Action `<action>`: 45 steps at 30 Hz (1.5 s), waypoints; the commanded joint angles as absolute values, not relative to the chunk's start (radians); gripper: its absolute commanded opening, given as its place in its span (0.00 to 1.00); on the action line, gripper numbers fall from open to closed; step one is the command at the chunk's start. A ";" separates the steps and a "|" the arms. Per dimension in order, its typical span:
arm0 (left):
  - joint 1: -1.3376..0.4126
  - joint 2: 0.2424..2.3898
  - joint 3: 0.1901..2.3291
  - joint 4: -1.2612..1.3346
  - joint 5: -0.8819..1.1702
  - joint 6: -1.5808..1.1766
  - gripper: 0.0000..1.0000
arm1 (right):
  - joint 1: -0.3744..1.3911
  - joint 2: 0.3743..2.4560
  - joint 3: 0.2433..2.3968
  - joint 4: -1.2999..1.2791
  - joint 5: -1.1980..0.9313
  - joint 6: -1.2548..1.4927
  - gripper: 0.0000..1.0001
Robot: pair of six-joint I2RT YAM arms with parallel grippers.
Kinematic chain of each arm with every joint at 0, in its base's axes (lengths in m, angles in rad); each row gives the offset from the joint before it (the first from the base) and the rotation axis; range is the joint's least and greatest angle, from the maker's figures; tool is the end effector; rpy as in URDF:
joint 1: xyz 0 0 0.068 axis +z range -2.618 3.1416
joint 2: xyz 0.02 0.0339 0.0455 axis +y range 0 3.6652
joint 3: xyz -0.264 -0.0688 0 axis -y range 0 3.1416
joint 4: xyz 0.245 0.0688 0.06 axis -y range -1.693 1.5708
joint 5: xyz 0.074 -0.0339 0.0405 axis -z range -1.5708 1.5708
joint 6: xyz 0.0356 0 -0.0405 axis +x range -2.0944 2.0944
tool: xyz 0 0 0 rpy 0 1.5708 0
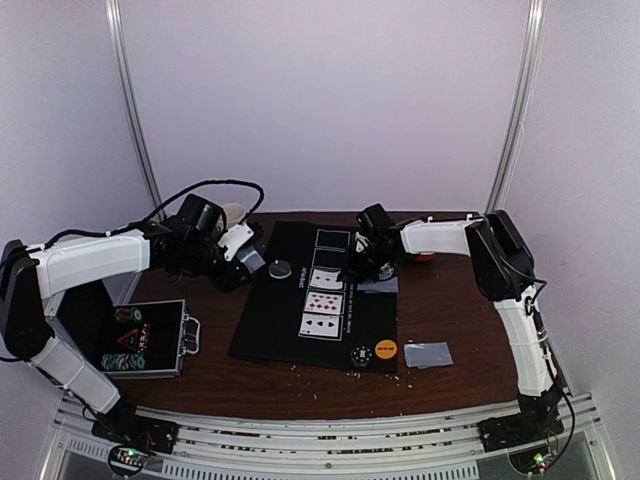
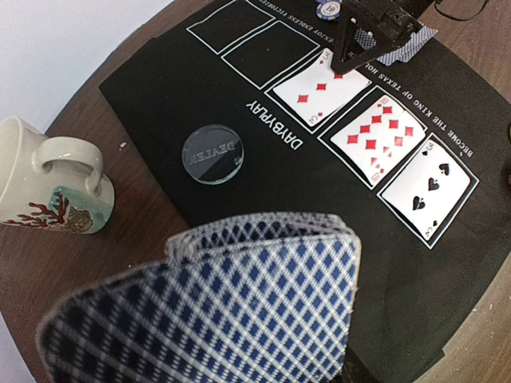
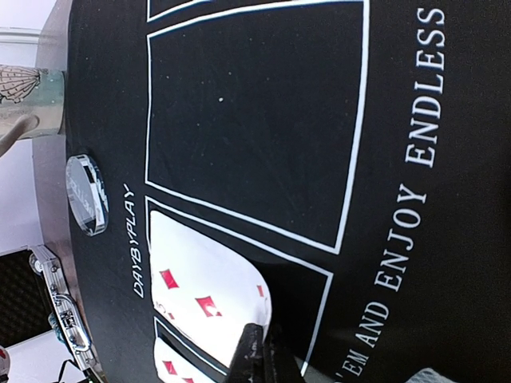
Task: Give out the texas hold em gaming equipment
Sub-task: Adjust the poker card in the community card area, then pick up the poker card from the face-down deck piles.
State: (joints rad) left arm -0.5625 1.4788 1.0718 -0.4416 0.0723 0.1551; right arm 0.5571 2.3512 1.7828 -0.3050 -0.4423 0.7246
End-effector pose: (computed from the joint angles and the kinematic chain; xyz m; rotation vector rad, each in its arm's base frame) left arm 0.2667 -0.1712 0.2523 0.8861 2.2679 -0.2722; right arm 0.4271 0.2840 0.1384 0.0058 2.6520 1.0509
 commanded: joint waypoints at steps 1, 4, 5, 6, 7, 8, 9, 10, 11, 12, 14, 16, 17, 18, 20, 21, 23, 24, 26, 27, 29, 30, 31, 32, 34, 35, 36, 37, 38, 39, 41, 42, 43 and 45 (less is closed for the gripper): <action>-0.554 1.468 1.098 -0.411 0.087 0.159 0.43 | 0.563 2.352 1.781 -0.316 -0.398 0.727 0.00; -0.555 1.466 1.099 -0.412 0.085 0.159 0.43 | 0.563 2.362 1.799 -0.330 -0.399 0.717 0.00; -0.554 1.465 1.098 -0.412 0.084 0.158 0.43 | 0.563 2.363 1.809 -0.343 -0.396 0.710 0.00; -0.554 1.465 1.097 -0.412 0.085 0.159 0.43 | 0.563 2.364 1.816 -0.355 -0.391 0.703 0.00; -0.555 1.465 1.098 -0.410 0.085 0.159 0.43 | 0.563 2.364 1.818 -0.364 -0.386 0.697 0.00; -0.554 1.465 1.098 -0.412 0.085 0.159 0.43 | 0.563 2.361 1.820 -0.372 -0.380 0.692 0.00; -0.555 1.466 1.098 -0.411 0.086 0.159 0.43 | 0.563 2.358 1.821 -0.381 -0.374 0.689 0.03; -0.555 1.466 1.098 -0.411 0.087 0.158 0.43 | 0.563 2.355 1.821 -0.389 -0.371 0.685 0.06; -0.554 1.466 1.098 -0.412 0.087 0.159 0.43 | 0.563 2.349 1.819 -0.399 -0.365 0.680 0.09; -0.554 1.465 1.098 -0.411 0.087 0.159 0.43 | 0.563 2.340 1.820 -0.410 -0.353 0.678 0.11; -0.554 1.465 1.098 -0.411 0.088 0.159 0.43 | 0.563 2.324 1.820 -0.421 -0.344 0.671 0.17; -0.555 1.465 1.098 -0.412 0.090 0.158 0.43 | 0.563 2.312 1.823 -0.427 -0.348 0.664 0.21; -0.554 1.465 1.098 -0.412 0.090 0.158 0.43 | 0.563 2.310 1.831 -0.438 -0.350 0.660 0.24; -0.555 1.464 1.098 -0.411 0.090 0.159 0.43 | 0.563 2.306 1.843 -0.454 -0.344 0.653 0.28; -0.555 1.465 1.098 -0.411 0.089 0.159 0.43 | 0.563 2.296 1.870 -0.499 -0.312 0.634 0.33; -0.555 1.464 1.098 -0.412 0.090 0.160 0.43 | 0.563 2.287 1.884 -0.521 -0.288 0.620 0.37; -0.555 1.462 1.098 -0.410 0.097 0.162 0.43 | 0.565 2.258 1.906 -0.551 -0.248 0.583 0.47; -0.555 1.462 1.098 -0.410 0.100 0.163 0.43 | 0.568 2.235 1.910 -0.552 -0.239 0.554 0.53; -0.555 1.460 1.097 -0.410 0.110 0.166 0.43 | 0.580 2.182 1.912 -0.525 -0.246 0.476 0.65; -0.555 1.459 1.097 -0.410 0.118 0.168 0.43 | 0.591 2.154 1.906 -0.500 -0.272 0.435 0.71; -0.554 1.456 1.097 -0.410 0.140 0.174 0.43 | 0.615 2.094 1.881 -0.421 -0.409 0.352 0.78; -0.555 1.454 1.096 -0.410 0.151 0.177 0.43 | 0.622 2.075 1.863 -0.366 -0.472 0.340 0.79; -0.555 1.452 1.095 -0.410 0.162 0.178 0.43 | 0.632 2.062 1.838 -0.295 -0.592 0.349 0.80; -0.555 1.449 1.095 -0.410 0.171 0.181 0.43 | 0.643 2.054 1.801 -0.216 -0.656 0.375 0.82; -0.555 1.446 1.095 -0.410 0.190 0.184 0.43 | 0.675 2.058 1.772 -0.073 -0.743 0.416 0.83; -0.554 1.445 1.095 -0.410 0.201 0.183 0.43 | 0.695 2.070 1.772 -0.023 -0.768 0.429 0.83; -0.554 1.445 1.095 -0.409 0.208 0.185 0.43 | 0.714 2.083 1.779 0.015 -0.781 0.442 0.84; -0.554 1.445 1.094 -0.408 0.216 0.184 0.43 | 0.728 2.101 1.793 0.044 -0.787 0.450 0.84; -0.554 1.446 1.095 -0.409 0.222 0.186 0.43 | 0.743 2.119 1.811 0.057 -0.785 0.449 0.84; -0.555 1.446 1.095 -0.409 0.228 0.186 0.43 | 0.752 2.139 1.834 0.059 -0.782 0.444 0.84; -0.554 1.445 1.095 -0.410 0.247 0.187 0.43 | 0.769 2.175 1.873 0.067 -0.791 0.441 0.84; -0.555 1.443 1.097 -0.410 0.256 0.186 0.43 | 0.774 2.191 1.893 0.064 -0.793 0.435 0.84; -0.554 1.440 1.097 -0.409 0.265 0.187 0.43 | 0.777 2.205 1.908 0.056 -0.793 0.431 0.83; -0.555 1.432 1.096 -0.405 0.274 0.187 0.43 | 0.779 2.222 1.922 0.051 -0.794 0.427 0.82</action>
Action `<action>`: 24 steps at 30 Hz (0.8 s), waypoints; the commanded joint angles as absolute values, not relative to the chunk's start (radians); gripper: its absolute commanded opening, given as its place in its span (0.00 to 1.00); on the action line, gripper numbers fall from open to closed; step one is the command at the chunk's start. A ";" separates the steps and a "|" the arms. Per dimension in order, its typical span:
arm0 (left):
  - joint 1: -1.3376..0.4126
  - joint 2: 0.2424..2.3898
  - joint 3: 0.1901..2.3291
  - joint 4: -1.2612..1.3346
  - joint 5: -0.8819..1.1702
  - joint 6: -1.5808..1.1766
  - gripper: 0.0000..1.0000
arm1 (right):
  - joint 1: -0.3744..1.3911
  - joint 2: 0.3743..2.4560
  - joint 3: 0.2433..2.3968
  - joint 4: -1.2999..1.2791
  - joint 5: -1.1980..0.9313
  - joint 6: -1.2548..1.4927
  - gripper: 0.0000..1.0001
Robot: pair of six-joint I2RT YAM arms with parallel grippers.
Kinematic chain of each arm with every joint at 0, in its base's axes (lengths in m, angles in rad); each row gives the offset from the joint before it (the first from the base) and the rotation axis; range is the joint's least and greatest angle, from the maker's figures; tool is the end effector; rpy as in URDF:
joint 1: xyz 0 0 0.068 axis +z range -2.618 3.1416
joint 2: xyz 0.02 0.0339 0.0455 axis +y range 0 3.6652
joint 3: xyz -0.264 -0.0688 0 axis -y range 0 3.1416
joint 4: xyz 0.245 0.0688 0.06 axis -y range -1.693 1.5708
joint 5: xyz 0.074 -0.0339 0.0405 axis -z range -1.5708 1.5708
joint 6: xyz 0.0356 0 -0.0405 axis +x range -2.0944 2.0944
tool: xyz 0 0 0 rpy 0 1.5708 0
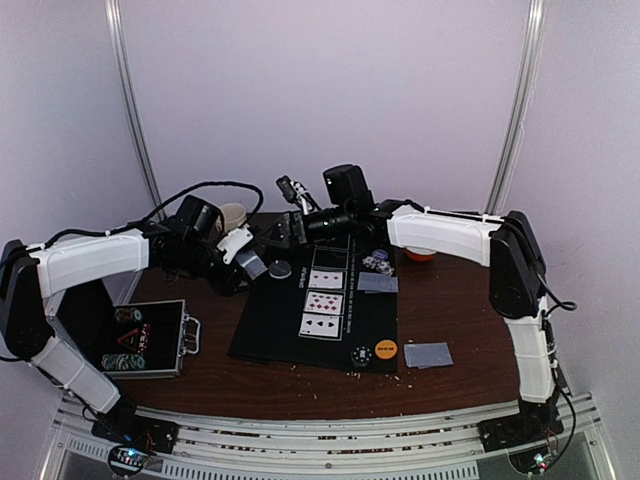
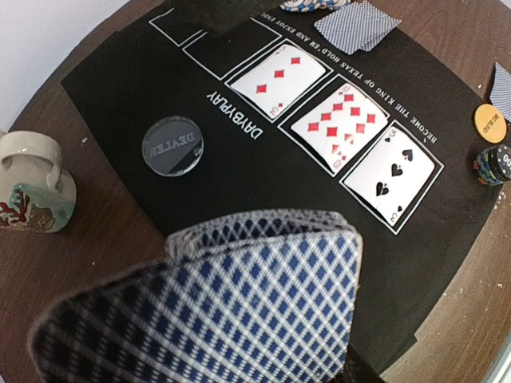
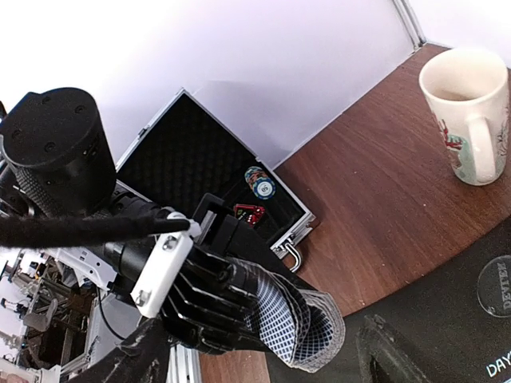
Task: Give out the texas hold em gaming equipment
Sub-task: Pick up the poker card from the face-down deck piles.
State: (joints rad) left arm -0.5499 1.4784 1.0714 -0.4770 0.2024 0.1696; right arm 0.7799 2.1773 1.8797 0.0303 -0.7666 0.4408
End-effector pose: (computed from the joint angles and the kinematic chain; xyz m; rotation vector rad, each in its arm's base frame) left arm 0.2635 -0.1699 0.2503 0.9547 2.2833 -0.4138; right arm 0.3512 0.3821 0.2896 -0.9282 1.8362 1.5097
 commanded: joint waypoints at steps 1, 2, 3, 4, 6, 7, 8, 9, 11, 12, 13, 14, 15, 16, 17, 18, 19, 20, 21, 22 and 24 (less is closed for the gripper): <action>-0.554 1.430 1.094 -0.403 0.276 0.186 0.43 | 0.779 2.225 1.919 0.054 -0.797 0.425 0.82; -0.554 1.427 1.094 -0.403 0.276 0.186 0.43 | 0.780 2.225 1.912 0.057 -0.800 0.418 0.81; -0.555 1.427 1.093 -0.402 0.275 0.187 0.43 | 0.780 2.224 1.904 0.062 -0.803 0.417 0.81; -0.554 1.426 1.092 -0.402 0.273 0.187 0.43 | 0.780 2.219 1.893 0.070 -0.809 0.414 0.81; -0.555 1.428 1.094 -0.401 0.270 0.186 0.43 | 0.775 2.204 1.866 0.101 -0.825 0.415 0.81; -0.555 1.429 1.094 -0.400 0.268 0.186 0.43 | 0.767 2.185 1.834 0.134 -0.840 0.430 0.81; -0.555 1.430 1.095 -0.401 0.266 0.186 0.43 | 0.758 2.166 1.799 0.175 -0.855 0.448 0.80; -0.554 1.430 1.095 -0.401 0.265 0.184 0.43 | 0.745 2.147 1.761 0.226 -0.857 0.469 0.80; -0.555 1.427 1.095 -0.401 0.264 0.185 0.43 | 0.720 2.101 1.681 0.312 -0.846 0.504 0.80; -0.555 1.427 1.095 -0.401 0.263 0.184 0.43 | 0.709 2.079 1.644 0.342 -0.837 0.510 0.80; -0.555 1.425 1.095 -0.401 0.262 0.184 0.43 | 0.703 2.060 1.618 0.359 -0.822 0.505 0.80; -0.555 1.426 1.095 -0.401 0.262 0.184 0.43 | 0.702 2.049 1.600 0.357 -0.801 0.485 0.80; -0.555 1.427 1.096 -0.401 0.264 0.184 0.43 | 0.706 2.043 1.593 0.335 -0.781 0.462 0.81; -0.555 1.427 1.097 -0.401 0.266 0.183 0.43 | 0.713 2.049 1.598 0.307 -0.766 0.445 0.81; -0.555 1.427 1.097 -0.402 0.270 0.183 0.43 | 0.719 2.060 1.614 0.277 -0.760 0.430 0.82; -0.554 1.427 1.097 -0.401 0.274 0.184 0.43 | 0.726 2.077 1.636 0.252 -0.759 0.422 0.82; -0.554 1.425 1.097 -0.402 0.275 0.183 0.43 | 0.733 2.092 1.655 0.238 -0.757 0.421 0.83; -0.555 1.424 1.096 -0.401 0.275 0.184 0.43 | 0.740 2.109 1.673 0.235 -0.754 0.423 0.83; -0.554 1.423 1.095 -0.401 0.275 0.185 0.43 | 0.748 2.122 1.687 0.233 -0.752 0.423 0.83; -0.555 1.422 1.095 -0.401 0.275 0.184 0.43 | 0.753 2.135 1.704 0.236 -0.750 0.424 0.84; -0.554 1.420 1.094 -0.401 0.274 0.187 0.43 | 0.765 2.163 1.738 0.240 -0.755 0.432 0.84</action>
